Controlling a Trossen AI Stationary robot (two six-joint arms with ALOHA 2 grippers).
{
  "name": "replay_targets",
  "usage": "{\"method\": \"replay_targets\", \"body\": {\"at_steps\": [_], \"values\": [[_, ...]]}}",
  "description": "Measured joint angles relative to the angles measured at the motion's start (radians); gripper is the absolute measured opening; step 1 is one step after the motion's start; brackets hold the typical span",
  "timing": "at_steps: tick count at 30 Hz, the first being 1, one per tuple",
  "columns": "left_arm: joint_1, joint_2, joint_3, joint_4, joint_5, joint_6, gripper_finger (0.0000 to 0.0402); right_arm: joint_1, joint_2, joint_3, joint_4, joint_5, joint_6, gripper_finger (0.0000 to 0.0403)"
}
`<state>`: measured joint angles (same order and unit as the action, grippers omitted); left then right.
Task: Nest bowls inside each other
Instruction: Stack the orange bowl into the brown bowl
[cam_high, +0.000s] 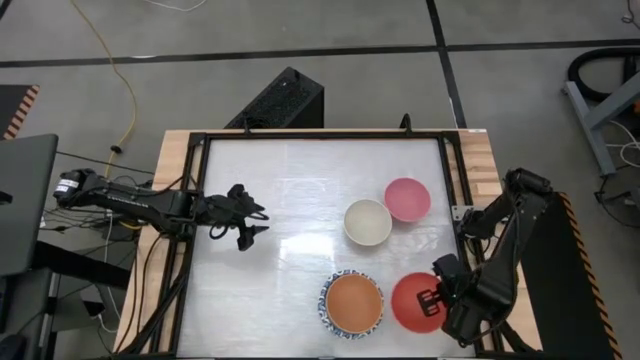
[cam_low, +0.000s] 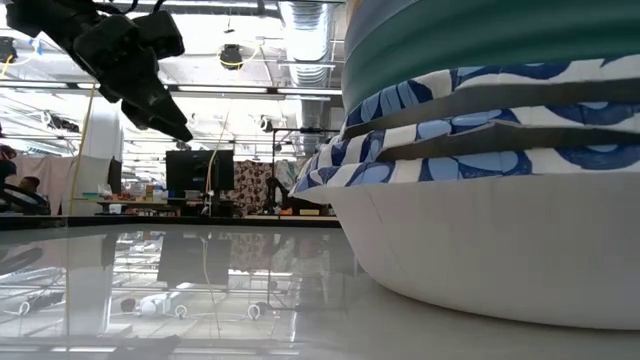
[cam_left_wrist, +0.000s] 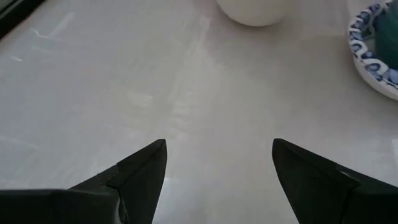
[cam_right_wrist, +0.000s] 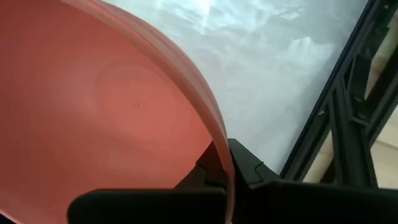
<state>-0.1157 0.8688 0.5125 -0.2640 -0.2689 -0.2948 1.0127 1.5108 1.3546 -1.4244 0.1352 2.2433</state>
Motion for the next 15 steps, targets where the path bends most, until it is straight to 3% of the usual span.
{"method": "replay_targets", "body": {"at_steps": [7,15], "values": [[-0.068,0.000,0.000,0.014,0.000,0.014,0.0279,-0.015,0.000,0.086,-0.087,0.018,-0.017,0.0007],[-0.219,0.000,0.000,0.196,0.013,0.168,0.0279,-0.057,0.000,0.126,-0.121,0.078,-0.102,0.0007]]}}
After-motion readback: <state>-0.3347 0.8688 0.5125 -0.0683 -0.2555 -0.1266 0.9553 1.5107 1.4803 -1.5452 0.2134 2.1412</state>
